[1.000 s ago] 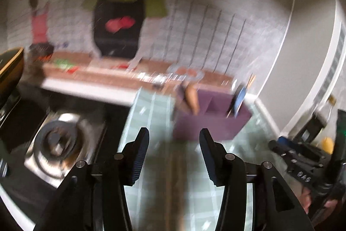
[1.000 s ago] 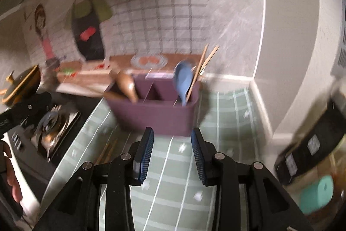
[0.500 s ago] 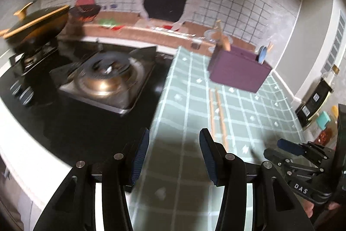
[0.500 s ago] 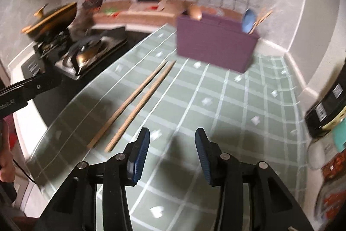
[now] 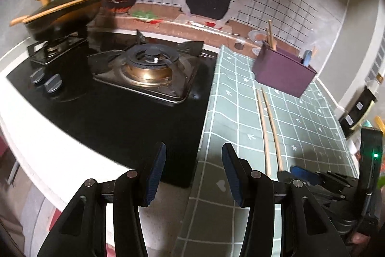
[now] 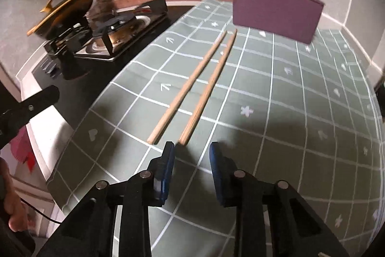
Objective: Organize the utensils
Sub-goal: 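Move both tools down toward the two wooden chopsticks on the mat, then close right tool on one chopstick while left tool closes on the other chopstick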
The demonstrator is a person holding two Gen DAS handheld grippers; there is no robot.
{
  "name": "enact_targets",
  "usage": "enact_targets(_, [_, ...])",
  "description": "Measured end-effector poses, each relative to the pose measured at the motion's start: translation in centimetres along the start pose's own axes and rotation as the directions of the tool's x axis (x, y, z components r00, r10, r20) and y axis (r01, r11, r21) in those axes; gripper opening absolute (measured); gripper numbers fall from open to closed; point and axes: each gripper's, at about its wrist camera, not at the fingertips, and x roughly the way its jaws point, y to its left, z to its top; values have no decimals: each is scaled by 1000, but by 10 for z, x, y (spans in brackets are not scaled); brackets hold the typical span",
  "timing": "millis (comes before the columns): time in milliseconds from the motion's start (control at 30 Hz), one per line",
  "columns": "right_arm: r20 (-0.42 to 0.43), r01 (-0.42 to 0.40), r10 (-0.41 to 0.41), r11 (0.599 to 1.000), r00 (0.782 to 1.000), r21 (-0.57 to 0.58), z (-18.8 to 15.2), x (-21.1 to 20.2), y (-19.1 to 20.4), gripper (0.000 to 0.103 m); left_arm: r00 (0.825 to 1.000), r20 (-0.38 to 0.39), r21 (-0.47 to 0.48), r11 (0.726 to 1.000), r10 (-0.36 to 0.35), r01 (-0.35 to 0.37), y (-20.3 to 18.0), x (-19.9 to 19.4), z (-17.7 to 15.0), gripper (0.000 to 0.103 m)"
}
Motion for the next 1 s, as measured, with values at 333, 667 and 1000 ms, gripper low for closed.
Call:
enact_targets(333, [25, 127, -128, 991, 991, 35, 9, 11, 18, 11, 994, -63, 102, 990, -89, 95, 0, 18, 6, 49])
enact_targets(667, [68, 195, -209, 965, 976, 174, -3, -24, -48, 6, 972, -110, 184, 956, -209, 227, -52, 28, -7, 49])
enact_targets(1000, [81, 240, -264, 942, 961, 235, -24, -53, -90, 6, 968, -159, 171, 960, -195, 222, -93, 51, -29, 38])
